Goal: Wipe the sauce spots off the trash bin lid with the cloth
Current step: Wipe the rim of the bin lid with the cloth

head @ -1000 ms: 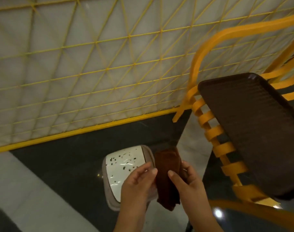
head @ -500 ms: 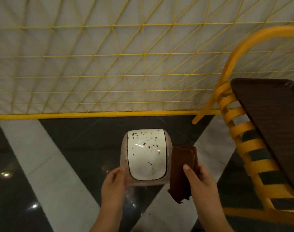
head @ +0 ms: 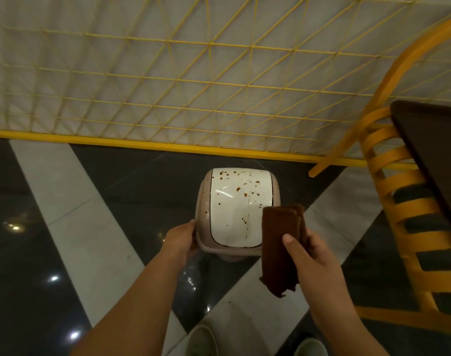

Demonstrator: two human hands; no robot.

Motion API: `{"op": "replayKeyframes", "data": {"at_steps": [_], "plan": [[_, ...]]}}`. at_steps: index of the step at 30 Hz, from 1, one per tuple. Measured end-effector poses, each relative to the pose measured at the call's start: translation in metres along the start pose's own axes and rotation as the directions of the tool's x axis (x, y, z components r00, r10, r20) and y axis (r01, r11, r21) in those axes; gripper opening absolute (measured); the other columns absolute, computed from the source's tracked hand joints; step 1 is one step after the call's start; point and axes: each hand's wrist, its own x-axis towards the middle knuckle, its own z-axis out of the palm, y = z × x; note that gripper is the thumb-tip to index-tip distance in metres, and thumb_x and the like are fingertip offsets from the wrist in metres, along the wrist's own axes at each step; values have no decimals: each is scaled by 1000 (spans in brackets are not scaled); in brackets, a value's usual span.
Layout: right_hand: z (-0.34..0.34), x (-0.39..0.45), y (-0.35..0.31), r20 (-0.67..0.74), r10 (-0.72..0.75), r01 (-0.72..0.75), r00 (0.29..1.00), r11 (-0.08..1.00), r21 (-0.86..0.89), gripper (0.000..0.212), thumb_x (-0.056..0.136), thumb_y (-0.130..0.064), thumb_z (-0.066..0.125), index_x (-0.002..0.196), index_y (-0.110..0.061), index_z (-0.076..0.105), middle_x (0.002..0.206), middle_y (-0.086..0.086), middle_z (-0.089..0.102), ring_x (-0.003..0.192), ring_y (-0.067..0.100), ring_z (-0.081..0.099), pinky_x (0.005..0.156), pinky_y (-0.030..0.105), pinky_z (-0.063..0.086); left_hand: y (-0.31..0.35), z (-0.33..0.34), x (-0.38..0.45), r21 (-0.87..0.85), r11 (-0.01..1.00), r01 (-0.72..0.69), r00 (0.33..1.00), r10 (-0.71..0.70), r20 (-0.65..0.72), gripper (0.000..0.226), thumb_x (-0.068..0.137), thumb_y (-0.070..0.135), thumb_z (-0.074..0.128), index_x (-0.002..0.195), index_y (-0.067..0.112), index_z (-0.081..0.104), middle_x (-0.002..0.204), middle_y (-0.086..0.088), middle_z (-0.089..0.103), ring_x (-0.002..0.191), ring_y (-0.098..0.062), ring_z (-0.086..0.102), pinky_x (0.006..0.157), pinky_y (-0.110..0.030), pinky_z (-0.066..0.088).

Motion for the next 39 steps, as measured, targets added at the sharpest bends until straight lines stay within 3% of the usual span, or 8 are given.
{"op": "replayKeyframes", "data": {"at_steps": [6, 15, 20, 24, 27, 32, 35, 39], "plan": [[-3, 8, -6, -13, 14, -13, 1000, 999, 29, 13, 91, -26, 56, 99, -37, 55, 100, -8, 65, 87, 10, 61, 57, 25, 44, -12, -3, -16, -169, 985, 45, 999, -42, 22, 15, 96, 14, 55, 103, 7, 65, 95, -14, 68, 82, -24, 66, 57, -33, 54], [-12, 13, -3, -51, 32, -30, 998, 999, 37, 27, 90, -26, 57, 117, -29, 54, 108, -6, 62, 98, 18, 60, 62, 28, 49, -69, 36, -56, -451, 875, 173, 985, -167, 54, 16, 93, 14, 59, 105, 7, 67, 104, -16, 71, 105, -31, 65, 95, -45, 52], [-33, 17, 4, -128, -30, 28, 991, 1000, -14, 27, 90, -24, 58, 116, -30, 52, 105, -10, 60, 87, 6, 56, 59, 23, 44, -85, 70, -66, -566, 814, 133, 989, -149, 19, 18, 94, 6, 55, 106, 5, 68, 107, -16, 71, 101, -28, 66, 84, -40, 56], [-49, 24, 13, -186, -21, 9, 982, 998, -66, 32, 90, -24, 59, 120, -30, 50, 106, -8, 59, 98, 16, 58, 79, 39, 51, -82, 87, -70, -612, 783, 113, 986, -164, -27, 16, 93, 3, 54, 88, 10, 67, 104, -13, 69, 103, -28, 64, 95, -45, 52], [-54, 29, 25, -194, -15, -20, 981, 984, -175, 41, 91, -23, 57, 128, -35, 44, 109, -10, 57, 102, 18, 57, 89, 50, 50, -79, 91, -77, -599, 793, 112, 985, -167, -38, 18, 95, 2, 52, 84, 11, 63, 103, -14, 67, 100, -27, 63, 96, -42, 51], [-47, 34, 50, -183, 56, -112, 981, 944, -311, 49, 93, -28, 55, 138, -29, 38, 122, 1, 56, 104, 21, 56, 94, 46, 47, -72, 76, -84, -438, 882, 176, 983, -178, 35, 8, 97, 8, 53, 94, 8, 61, 96, -16, 66, 86, -24, 62, 84, -35, 48], [-39, 42, 62, -175, 69, -131, 982, 919, -371, 42, 91, -40, 54, 130, -25, 47, 107, -2, 60, 93, 17, 58, 87, 40, 51, -73, 68, -77, -403, 897, 180, 984, -158, 88, 13, 96, 8, 55, 108, 8, 59, 98, -15, 67, 88, -24, 63, 87, -34, 45], [-33, 68, 68, -225, -52, -56, 973, 893, -448, 27, 92, -39, 53, 117, -28, 53, 95, -7, 60, 85, 11, 58, 80, 35, 51, -83, 66, -65, -392, 898, 200, 978, -162, 128, 12, 95, 7, 56, 106, 8, 61, 104, -16, 67, 99, -28, 63, 90, -37, 47]]}}
